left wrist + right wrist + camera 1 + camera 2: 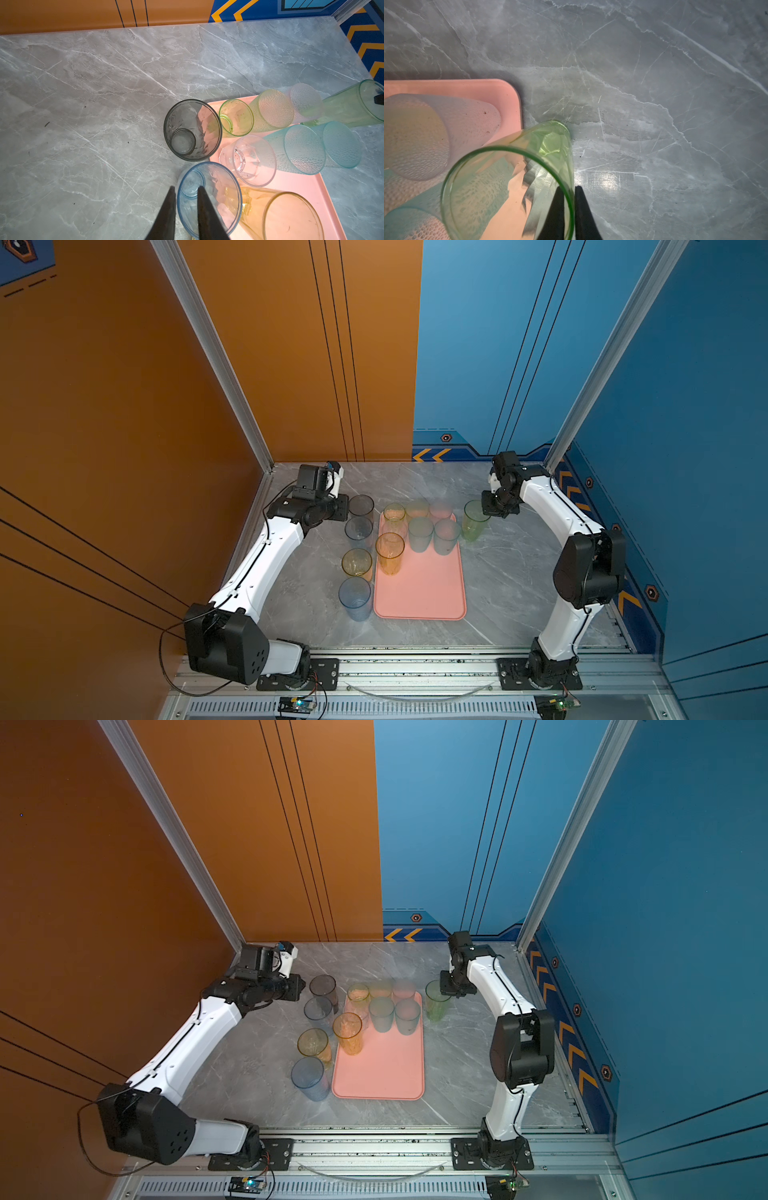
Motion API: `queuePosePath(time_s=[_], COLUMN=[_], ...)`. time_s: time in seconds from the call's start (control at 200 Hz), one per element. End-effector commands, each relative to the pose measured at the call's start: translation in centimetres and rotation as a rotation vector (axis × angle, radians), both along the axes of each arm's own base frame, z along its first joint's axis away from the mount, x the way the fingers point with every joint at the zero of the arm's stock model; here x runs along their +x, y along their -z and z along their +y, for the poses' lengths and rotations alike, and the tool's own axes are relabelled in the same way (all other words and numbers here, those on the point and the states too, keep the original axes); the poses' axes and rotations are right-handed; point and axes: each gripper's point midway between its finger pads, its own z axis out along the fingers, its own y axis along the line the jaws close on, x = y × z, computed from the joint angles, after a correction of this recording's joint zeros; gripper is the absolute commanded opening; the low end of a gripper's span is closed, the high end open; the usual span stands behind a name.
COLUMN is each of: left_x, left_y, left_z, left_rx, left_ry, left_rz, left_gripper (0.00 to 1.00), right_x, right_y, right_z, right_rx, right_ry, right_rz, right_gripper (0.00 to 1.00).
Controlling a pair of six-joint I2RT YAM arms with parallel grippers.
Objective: Place the glasses into the tray
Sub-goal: Pick up the glass from the top-right of the table, then place the glass on the tray.
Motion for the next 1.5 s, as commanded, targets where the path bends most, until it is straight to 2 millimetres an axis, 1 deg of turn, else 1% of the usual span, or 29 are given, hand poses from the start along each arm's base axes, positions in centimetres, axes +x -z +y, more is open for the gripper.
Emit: queuePosePath(time_s=[0.0,0.22,0.32,0.446,0.611,0.691,0.746,0.836,0.896,0.956,1.062,1.107,1.227,1.387,1.427,1.442,1.492], left_x=[0.0,0.0,-0.1,-0.1,-0.1,-0.1,0.0,0.0,0.1,0.1,0.2,0.2,0.3,0.4,0.4,0.4,0.4], left_y=[0.1,0.1,0.1,0.2,0.2,0.3,0.3,0.4,0.4,0.5,0.6,0.6,0.8,0.9,1.0,1.0,1.1], left_z=[0.0,0.0,0.0,0.1,0.3,0.4,0.5,0.5,0.5,0.5,0.5,0.5,0.4,0.4,0.3,0.3,0.3], left_rx=[-0.007,-0.008,-0.007,-0.001,0.011,0.018,0.022,0.022,0.022,0.022,0.023,0.025,0.025,0.029,0.030,0.030,0.031], left_ry=[0.008,0.008,0.008,0.006,0.001,-0.002,-0.004,-0.006,-0.005,-0.005,-0.008,-0.009,-0.010,-0.010,-0.009,-0.010,-0.009], left_rz=[0.017,0.018,0.018,0.018,0.015,0.016,0.018,0.019,0.019,0.023,0.026,0.027,0.035,0.041,0.044,0.046,0.047], left_gripper=[0.21,0.21,0.21,0.21,0.21,0.21,0.21,0.21,0.21,0.21,0.21,0.21,0.21,0.21,0.21,0.21,0.21], right_x=[-0.3,-0.9,-1.2,-2.0,-3.7,-4.7,-5.5,-6.8,-7.7,-8.6,-10.0,-10.6,-11.9,-12.8,-12.7,-13.1,-13.2], right_y=[-0.1,-0.9,-2.0,-3.7,-6.7,-8.6,-10.2,-12.8,-14.4,-15.5,-16.4,-16.3,-15.2,-12.9,-12.3,-12.1,-11.4], right_z=[-0.4,-0.8,-1.3,-2.4,-4.3,-5.0,-5.1,-4.5,-3.5,-2.0,1.4,2.8,6.7,10.7,11.2,12.1,13.3], right_rx=[-0.036,-0.059,-0.082,-0.109,-0.144,-0.160,-0.160,-0.145,-0.150,-0.162,-0.173,-0.178,-0.185,-0.211,-0.218,-0.217,-0.215], right_ry=[-0.013,-0.010,-0.001,0.021,0.058,0.070,0.069,0.048,0.014,-0.040,-0.153,-0.201,-0.325,-0.437,-0.447,-0.476,-0.501], right_rz=[0.020,0.002,-0.028,-0.064,-0.123,-0.165,-0.201,-0.252,-0.278,-0.295,-0.302,-0.295,-0.259,-0.203,-0.189,-0.188,-0.178], right_gripper=[0.08,0.02,0.01,0.00,0.00,0.00,0.00,0.01,0.01,0.01,0.01,0.01,0.01,0.01,0.01,0.01,0.01])
